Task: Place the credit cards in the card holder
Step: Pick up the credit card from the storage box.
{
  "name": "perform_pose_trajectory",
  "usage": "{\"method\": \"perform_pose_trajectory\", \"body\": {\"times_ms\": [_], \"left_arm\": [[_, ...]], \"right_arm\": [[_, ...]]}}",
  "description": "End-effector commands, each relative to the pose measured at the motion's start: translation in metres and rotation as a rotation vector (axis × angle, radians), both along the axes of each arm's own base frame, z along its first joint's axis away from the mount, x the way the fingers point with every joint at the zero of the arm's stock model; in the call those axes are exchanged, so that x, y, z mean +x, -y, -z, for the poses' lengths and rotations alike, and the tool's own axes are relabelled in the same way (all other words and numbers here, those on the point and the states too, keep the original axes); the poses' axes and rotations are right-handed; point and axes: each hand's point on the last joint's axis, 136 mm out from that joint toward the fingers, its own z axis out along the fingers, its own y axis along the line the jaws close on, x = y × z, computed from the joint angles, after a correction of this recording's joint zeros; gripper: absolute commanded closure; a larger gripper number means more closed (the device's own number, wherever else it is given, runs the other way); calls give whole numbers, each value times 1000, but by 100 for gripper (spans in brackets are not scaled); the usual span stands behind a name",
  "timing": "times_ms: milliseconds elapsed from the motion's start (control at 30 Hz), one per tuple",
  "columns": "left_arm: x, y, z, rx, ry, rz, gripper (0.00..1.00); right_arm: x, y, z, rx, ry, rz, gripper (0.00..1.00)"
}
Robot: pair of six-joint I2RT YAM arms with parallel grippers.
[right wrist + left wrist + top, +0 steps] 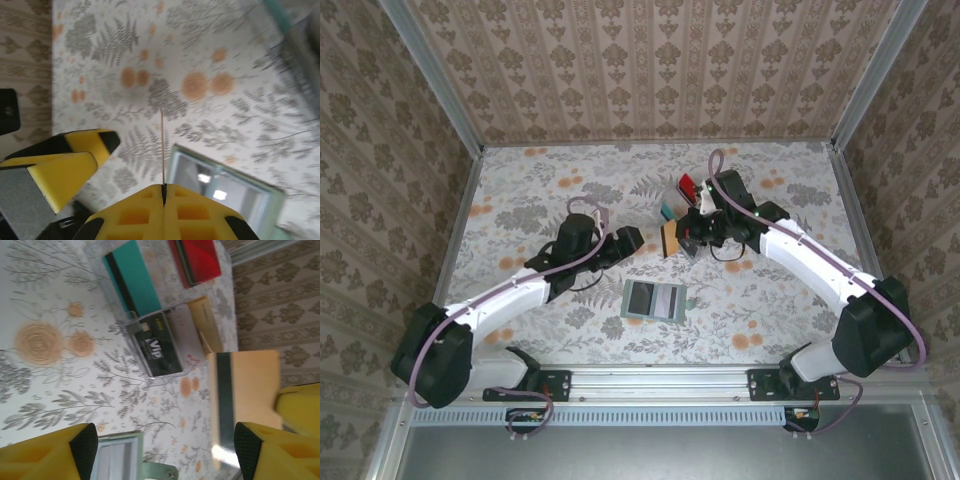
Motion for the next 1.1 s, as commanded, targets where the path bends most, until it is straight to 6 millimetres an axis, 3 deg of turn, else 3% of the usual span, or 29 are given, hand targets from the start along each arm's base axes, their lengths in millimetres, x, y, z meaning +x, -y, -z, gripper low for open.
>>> {"method": "perform_pose_trajectory", "body": {"times_ms": [0, 133, 333, 500, 567, 667, 733, 900, 967, 1067], "left_arm": [[1, 17, -22, -111, 20, 58, 27], [1, 24, -30, -166, 22, 79, 32], [2, 27, -44, -213, 49, 86, 56], [1, 23, -51, -226, 62, 75, 85], [1, 21, -53, -234, 64, 65, 90], [0, 18, -59, -246, 73, 59, 91], [0, 16, -60, -241, 77, 55, 85], [-3, 14, -63, -250, 85, 62, 83], [-3, 16, -67, -262, 94, 72, 74], [-3, 17, -71, -268, 100, 77, 71]], "right_arm": [[-1, -25, -32, 215, 14, -35, 98], [-1, -30, -33, 250, 9, -41, 98], [0, -35, -31, 286, -8, -53, 96], [1, -38, -32, 312, -10, -62, 93], [1, -39, -33, 330, -14, -67, 93], [2, -39, -30, 339, -22, -67, 93], [3, -38, -29, 341, -26, -63, 94], [8, -36, -31, 363, -24, -43, 95], [7, -41, -33, 396, -30, -59, 96], [8, -42, -32, 418, -40, -48, 96]]}}
